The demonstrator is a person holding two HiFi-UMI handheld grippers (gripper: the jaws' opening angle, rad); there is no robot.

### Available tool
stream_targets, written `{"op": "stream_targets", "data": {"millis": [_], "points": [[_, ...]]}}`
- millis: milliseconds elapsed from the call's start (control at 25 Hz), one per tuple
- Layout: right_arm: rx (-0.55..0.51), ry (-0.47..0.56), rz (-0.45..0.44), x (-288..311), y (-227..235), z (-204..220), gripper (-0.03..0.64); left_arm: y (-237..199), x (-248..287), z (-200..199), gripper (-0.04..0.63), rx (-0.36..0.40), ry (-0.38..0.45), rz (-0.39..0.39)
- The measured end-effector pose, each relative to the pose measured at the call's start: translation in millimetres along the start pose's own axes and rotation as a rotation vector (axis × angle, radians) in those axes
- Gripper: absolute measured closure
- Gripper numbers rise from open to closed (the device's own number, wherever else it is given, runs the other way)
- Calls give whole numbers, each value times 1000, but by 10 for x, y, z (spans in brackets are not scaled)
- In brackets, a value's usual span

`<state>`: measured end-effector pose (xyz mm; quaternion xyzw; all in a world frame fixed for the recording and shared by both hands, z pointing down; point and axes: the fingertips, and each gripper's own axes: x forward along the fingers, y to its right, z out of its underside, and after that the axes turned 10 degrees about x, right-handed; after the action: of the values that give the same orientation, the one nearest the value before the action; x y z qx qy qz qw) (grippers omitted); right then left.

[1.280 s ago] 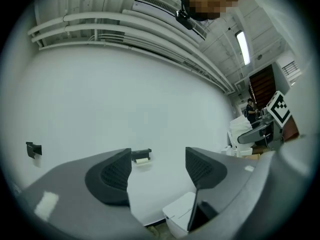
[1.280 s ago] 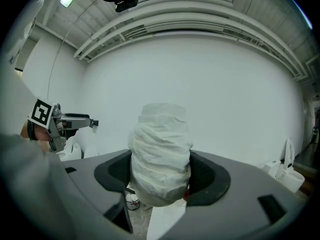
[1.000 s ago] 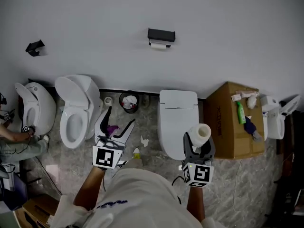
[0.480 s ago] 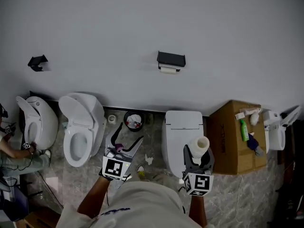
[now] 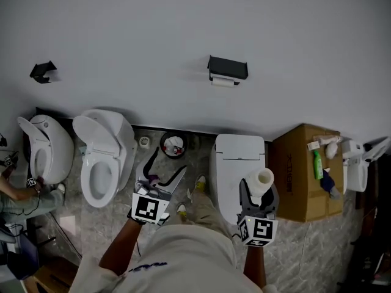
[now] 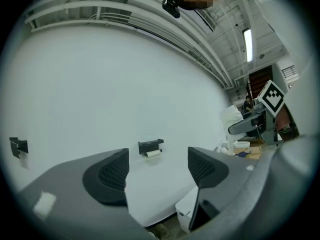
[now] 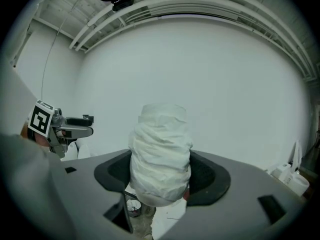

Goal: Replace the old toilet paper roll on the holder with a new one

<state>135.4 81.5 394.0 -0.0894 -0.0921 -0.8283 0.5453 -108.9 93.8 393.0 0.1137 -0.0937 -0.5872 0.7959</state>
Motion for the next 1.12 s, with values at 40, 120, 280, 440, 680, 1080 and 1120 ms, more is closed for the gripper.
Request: {"op": "stream_targets", "data": {"millis": [40, 120, 280, 440, 680, 1080, 1120], "points": [[1, 2, -4, 71, 9, -8, 310, -23, 54, 20, 229, 7, -4, 1], [1, 8, -10, 223, 33, -31, 310, -80, 177, 60, 229, 12, -9, -1], [2, 13, -6, 559, 172, -86, 310, -168, 464, 130, 229, 26, -27, 6], [11, 6, 3, 929, 367, -127, 310, -202, 827, 261, 230, 82, -70, 51], [34, -7, 6, 1342, 572, -142, 310, -201, 1249, 637, 225, 159, -242, 96], [49, 8, -5, 1832, 777, -234, 310, 70, 2058, 1132, 169, 474, -530, 266], [51, 7, -2, 1858, 808, -222, 310, 99, 2143, 1105, 170, 497, -523, 264]]}}
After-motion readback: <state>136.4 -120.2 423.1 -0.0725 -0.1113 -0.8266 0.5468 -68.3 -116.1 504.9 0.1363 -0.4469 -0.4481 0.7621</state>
